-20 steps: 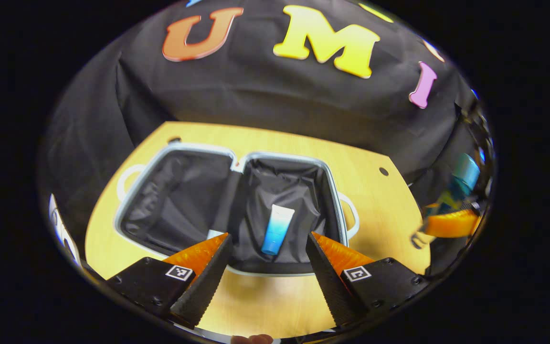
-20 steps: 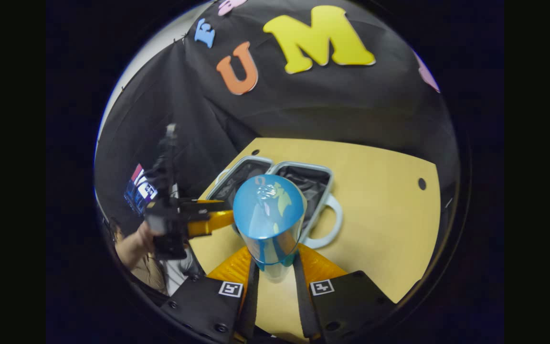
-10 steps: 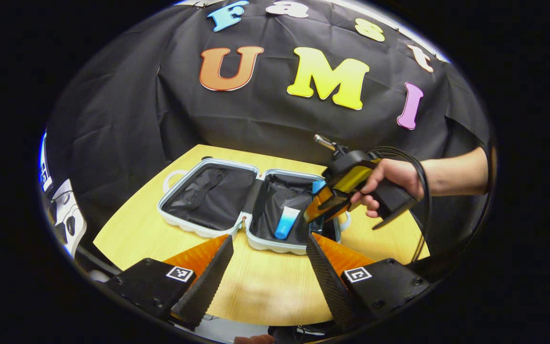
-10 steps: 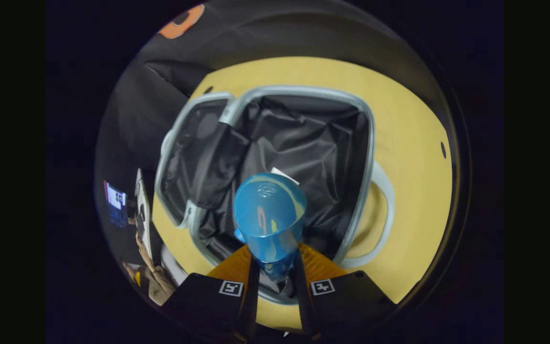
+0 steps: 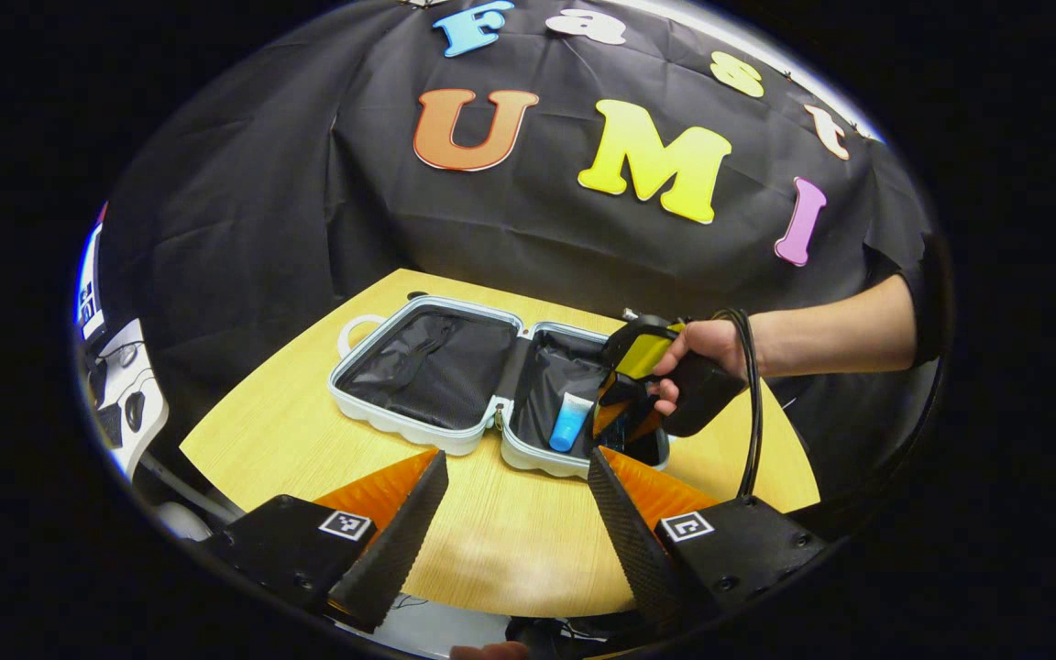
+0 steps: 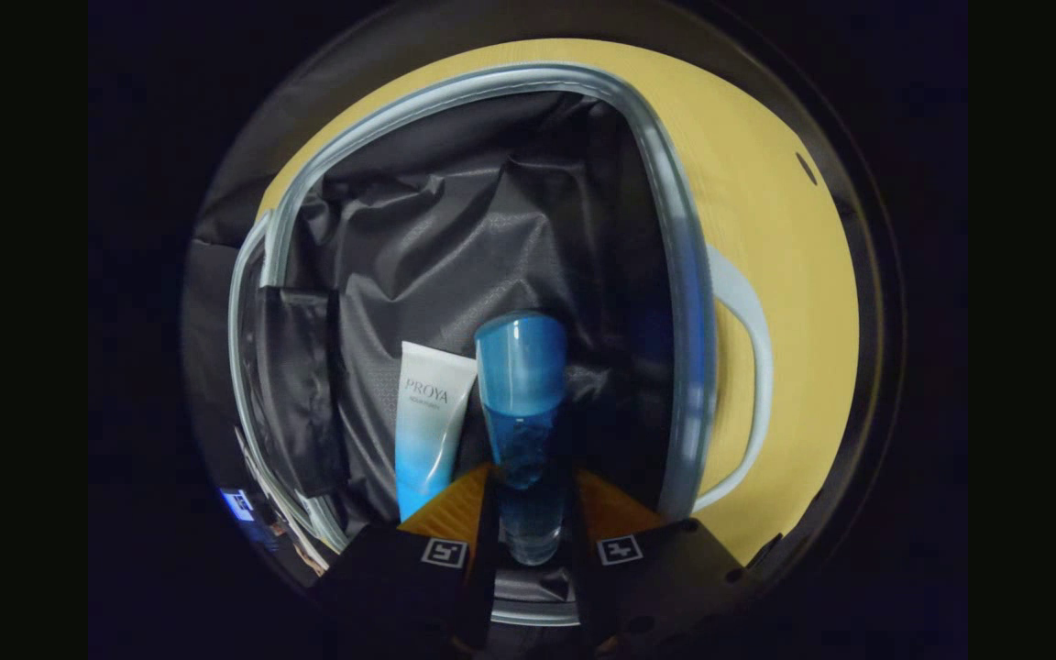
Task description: First open the suitcase, pack the skin care products into it, and then close the suitcase.
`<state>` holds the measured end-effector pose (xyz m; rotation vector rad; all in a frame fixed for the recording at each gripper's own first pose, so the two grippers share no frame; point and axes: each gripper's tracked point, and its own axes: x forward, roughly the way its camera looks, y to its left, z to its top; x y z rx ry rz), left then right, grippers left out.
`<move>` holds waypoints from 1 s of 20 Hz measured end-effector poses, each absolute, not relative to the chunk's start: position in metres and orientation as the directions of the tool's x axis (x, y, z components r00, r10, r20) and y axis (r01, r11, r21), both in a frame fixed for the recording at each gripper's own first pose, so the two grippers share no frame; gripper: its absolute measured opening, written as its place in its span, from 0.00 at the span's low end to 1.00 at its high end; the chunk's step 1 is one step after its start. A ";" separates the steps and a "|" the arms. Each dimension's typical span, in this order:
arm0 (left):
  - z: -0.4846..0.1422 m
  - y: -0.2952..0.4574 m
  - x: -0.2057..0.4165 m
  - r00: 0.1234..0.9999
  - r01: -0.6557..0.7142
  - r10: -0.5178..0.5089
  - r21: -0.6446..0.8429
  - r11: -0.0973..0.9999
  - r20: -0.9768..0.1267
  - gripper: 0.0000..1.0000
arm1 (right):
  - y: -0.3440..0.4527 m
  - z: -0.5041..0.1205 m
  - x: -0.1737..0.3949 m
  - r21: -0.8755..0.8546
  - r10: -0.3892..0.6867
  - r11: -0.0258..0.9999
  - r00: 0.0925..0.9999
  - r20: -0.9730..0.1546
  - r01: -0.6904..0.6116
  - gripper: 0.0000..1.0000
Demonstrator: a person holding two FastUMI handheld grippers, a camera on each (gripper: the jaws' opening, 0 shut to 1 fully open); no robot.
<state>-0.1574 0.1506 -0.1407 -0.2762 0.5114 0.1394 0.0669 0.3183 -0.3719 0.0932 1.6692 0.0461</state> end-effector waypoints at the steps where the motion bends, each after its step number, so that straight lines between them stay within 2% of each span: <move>1: -0.140 0.153 -0.156 0.866 -0.201 0.062 -0.232 0.952 -0.495 0.98 | 0.318 -0.372 0.066 0.074 0.076 0.997 -0.095 -0.993 0.028 0.34; 3: -0.137 0.155 -0.153 0.872 -0.199 0.065 -0.230 0.952 -0.486 0.98 | 0.318 -0.371 0.065 0.069 0.070 0.998 -0.088 -0.994 0.012 0.34; 5: -0.131 0.158 -0.149 0.878 -0.192 0.073 -0.207 0.959 -0.473 0.98 | 0.318 -0.373 0.064 0.074 0.075 0.997 -0.083 -0.994 0.008 0.39; 8: -0.124 0.155 -0.142 0.883 -0.168 0.064 -0.186 0.968 -0.466 0.98 | 0.313 -0.360 0.062 0.099 0.101 0.995 -0.076 -0.992 0.030 0.42; 12: -0.124 0.164 -0.129 0.878 -0.141 0.055 -0.149 0.979 -0.475 0.98 | 0.306 -0.322 0.048 0.164 0.164 0.985 -0.018 -0.986 -0.060 0.49; 15: -0.122 0.185 -0.115 0.880 -0.128 0.059 -0.115 0.985 -0.471 0.98 | 0.284 -0.281 0.041 0.228 0.241 0.965 0.090 -0.966 -0.128 0.60; 17: -0.129 0.217 -0.102 0.872 -0.144 0.087 -0.083 0.986 -0.481 0.98 | 0.255 -0.254 0.036 0.243 0.275 0.955 0.197 -0.941 -0.170 0.67; 20: -0.139 0.272 -0.077 0.868 -0.152 0.095 -0.078 0.985 -0.488 0.98 | 0.197 -0.224 0.030 0.175 0.267 0.950 0.380 -0.886 -0.260 0.68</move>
